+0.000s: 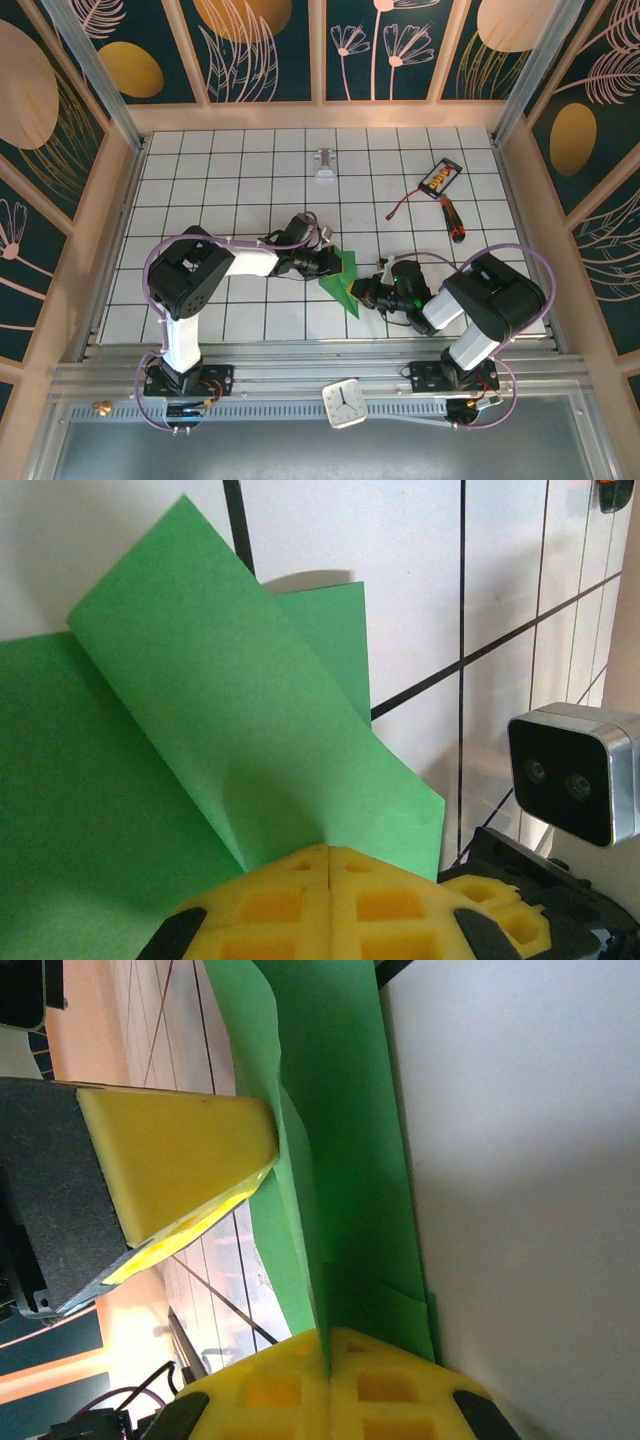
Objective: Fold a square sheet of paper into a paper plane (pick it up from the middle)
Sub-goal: Fourth fold the wing at the center of the table.
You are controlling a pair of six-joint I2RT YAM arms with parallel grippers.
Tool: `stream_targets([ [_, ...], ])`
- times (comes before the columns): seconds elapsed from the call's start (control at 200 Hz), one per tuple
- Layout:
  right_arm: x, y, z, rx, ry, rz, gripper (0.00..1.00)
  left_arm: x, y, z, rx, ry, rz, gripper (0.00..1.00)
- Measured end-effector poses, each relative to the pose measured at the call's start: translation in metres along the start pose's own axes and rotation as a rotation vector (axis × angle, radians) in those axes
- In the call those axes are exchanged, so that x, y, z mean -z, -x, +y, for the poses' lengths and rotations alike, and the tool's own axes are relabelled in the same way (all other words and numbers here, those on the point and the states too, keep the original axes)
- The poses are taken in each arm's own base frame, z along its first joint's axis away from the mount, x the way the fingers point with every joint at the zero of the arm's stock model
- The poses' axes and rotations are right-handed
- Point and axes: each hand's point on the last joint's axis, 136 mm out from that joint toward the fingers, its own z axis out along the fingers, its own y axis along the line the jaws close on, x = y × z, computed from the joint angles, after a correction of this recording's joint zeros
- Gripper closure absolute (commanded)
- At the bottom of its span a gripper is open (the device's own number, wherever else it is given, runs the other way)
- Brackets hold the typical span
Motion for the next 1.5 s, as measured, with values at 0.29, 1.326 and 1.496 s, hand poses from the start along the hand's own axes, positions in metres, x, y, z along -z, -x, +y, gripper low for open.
stream_targets([
  [0.29, -0.001, 0.001, 0.0, -0.001, -0.002, 0.001, 1.0, 0.001, 0.001, 0.001, 0.004, -0.001, -0.002, 0.91],
  [1.326, -0.007, 0.003, 0.003, -0.002, -0.012, 0.017, 1.0, -0.001, 0.02, -0.028, -0.115, -0.047, -0.002, 0.73],
  [1.496, -0.007, 0.003, 0.002, -0.002, -0.012, 0.018, 1.0, -0.002, 0.02, -0.021, -0.114, -0.024, -0.004, 0.74],
])
